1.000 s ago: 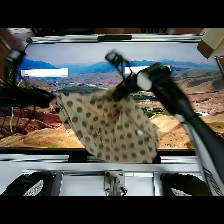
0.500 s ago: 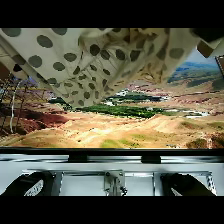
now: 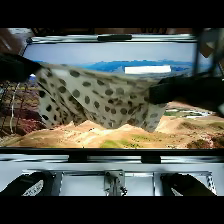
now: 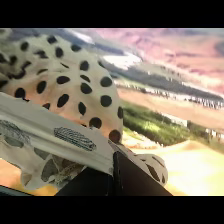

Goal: Fold the shirts.

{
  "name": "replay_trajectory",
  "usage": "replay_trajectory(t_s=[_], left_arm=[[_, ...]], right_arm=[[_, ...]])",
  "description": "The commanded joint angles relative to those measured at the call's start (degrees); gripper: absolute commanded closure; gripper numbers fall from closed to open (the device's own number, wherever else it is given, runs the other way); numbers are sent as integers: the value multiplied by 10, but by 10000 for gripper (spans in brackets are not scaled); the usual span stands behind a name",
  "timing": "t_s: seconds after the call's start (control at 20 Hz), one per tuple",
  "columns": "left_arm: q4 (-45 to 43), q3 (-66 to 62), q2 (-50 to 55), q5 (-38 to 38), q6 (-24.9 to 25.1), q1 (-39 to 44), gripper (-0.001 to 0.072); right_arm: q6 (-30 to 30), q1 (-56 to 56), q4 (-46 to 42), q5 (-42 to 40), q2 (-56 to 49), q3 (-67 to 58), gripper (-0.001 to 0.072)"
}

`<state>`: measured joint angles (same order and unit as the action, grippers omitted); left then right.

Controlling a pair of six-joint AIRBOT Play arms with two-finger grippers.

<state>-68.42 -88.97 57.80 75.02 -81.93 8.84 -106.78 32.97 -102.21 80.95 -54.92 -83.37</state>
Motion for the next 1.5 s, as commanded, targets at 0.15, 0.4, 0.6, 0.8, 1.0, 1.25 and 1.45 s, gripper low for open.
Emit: replay_trajectory(t_s=[0.15,0.4,0.6,0.8,1.0,1.25,1.45], left_arm=[[6,189,126,-33,-11,22,656],[-31,186,171,-35,-11,14,240],[-158,123,170,43,-14,-6,236],[-197,30,167,167,-103,-21,143],[-173,111,155,160,-143,68,143],[-172,249,165,98,-157,148,144],[-176,287,184,32,-178,146,144]], right_arm=[[-119,0,-3,-97,-115,140,654],[-120,0,23,-140,-174,140,654],[-118,0,16,-139,-166,139,654],[-116,0,16,-139,-163,139,653],[-115,0,16,-139,-163,139,653],[-95,0,16,-139,-163,139,653],[-77,0,11,-139,-163,139,653]])
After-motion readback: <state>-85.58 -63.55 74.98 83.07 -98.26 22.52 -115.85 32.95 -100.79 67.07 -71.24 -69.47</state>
